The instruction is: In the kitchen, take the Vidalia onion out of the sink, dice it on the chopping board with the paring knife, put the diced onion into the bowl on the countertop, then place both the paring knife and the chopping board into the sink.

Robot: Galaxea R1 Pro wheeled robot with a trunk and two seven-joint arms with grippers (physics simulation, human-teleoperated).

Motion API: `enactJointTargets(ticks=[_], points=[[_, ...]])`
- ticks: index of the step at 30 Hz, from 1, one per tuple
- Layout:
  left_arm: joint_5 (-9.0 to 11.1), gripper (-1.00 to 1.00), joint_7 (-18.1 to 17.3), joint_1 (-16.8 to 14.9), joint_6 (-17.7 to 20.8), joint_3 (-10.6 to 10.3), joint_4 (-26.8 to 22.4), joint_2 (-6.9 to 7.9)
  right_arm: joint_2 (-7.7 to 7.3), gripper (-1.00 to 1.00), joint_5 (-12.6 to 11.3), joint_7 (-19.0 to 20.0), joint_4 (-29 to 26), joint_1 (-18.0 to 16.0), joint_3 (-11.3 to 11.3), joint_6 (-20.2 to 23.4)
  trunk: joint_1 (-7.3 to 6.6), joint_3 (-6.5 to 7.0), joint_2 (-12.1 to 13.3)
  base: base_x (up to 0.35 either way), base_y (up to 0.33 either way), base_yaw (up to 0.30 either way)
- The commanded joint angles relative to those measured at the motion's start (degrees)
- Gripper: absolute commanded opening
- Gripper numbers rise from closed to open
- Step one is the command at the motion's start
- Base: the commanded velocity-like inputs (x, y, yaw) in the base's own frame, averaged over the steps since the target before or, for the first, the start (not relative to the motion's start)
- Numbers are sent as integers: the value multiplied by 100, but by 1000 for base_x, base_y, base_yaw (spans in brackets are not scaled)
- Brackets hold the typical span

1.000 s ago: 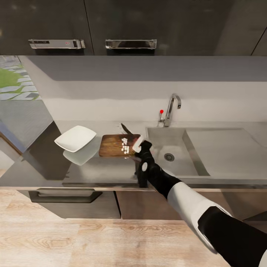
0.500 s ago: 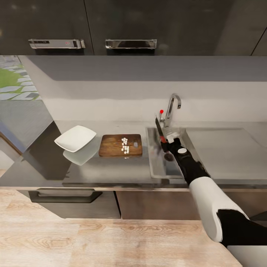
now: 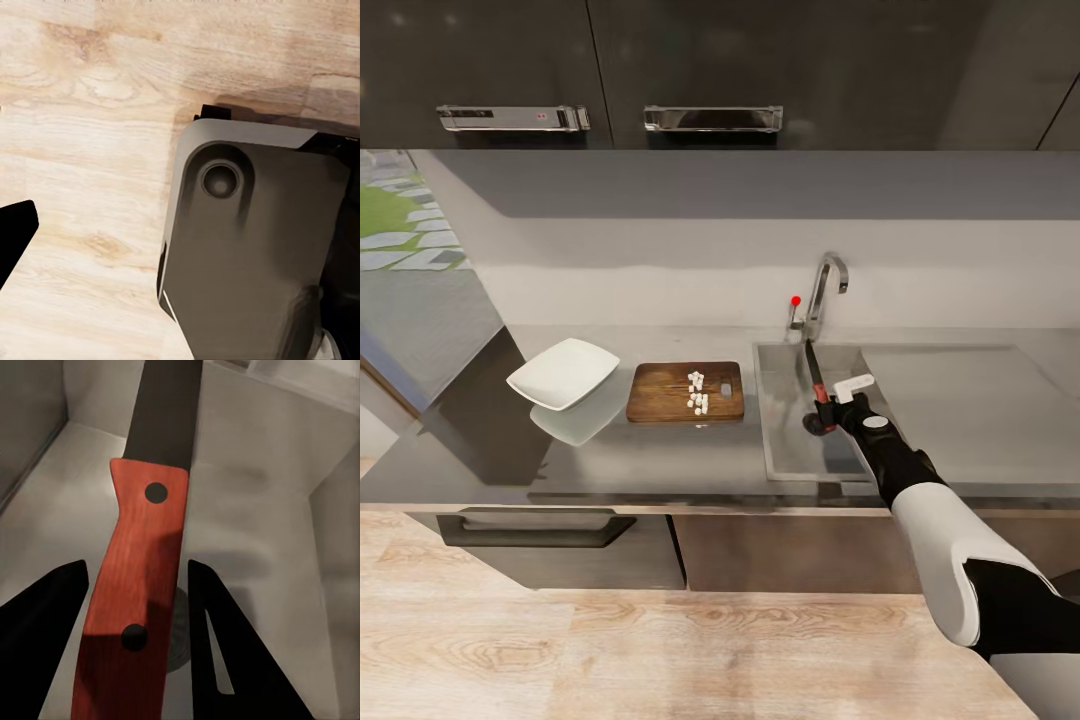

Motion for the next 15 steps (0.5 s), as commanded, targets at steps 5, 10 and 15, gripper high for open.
enactJointTargets(ticks=[5,10,15], points=[[32,100,4,-9,-34,-49,20,12,5,-100,49,75,17,-2,-43,23,3,-9,-10,0,0,0],[32,100,4,-9,-34,-49,21,13,5,-100,42,84,45,-3,-38,23,3,-9,-10,0,0,0],[32,100,4,-9,-34,-49,22,13,5,-100,34,92,57,-1,-41,40,3,-9,-10,0,0,0]])
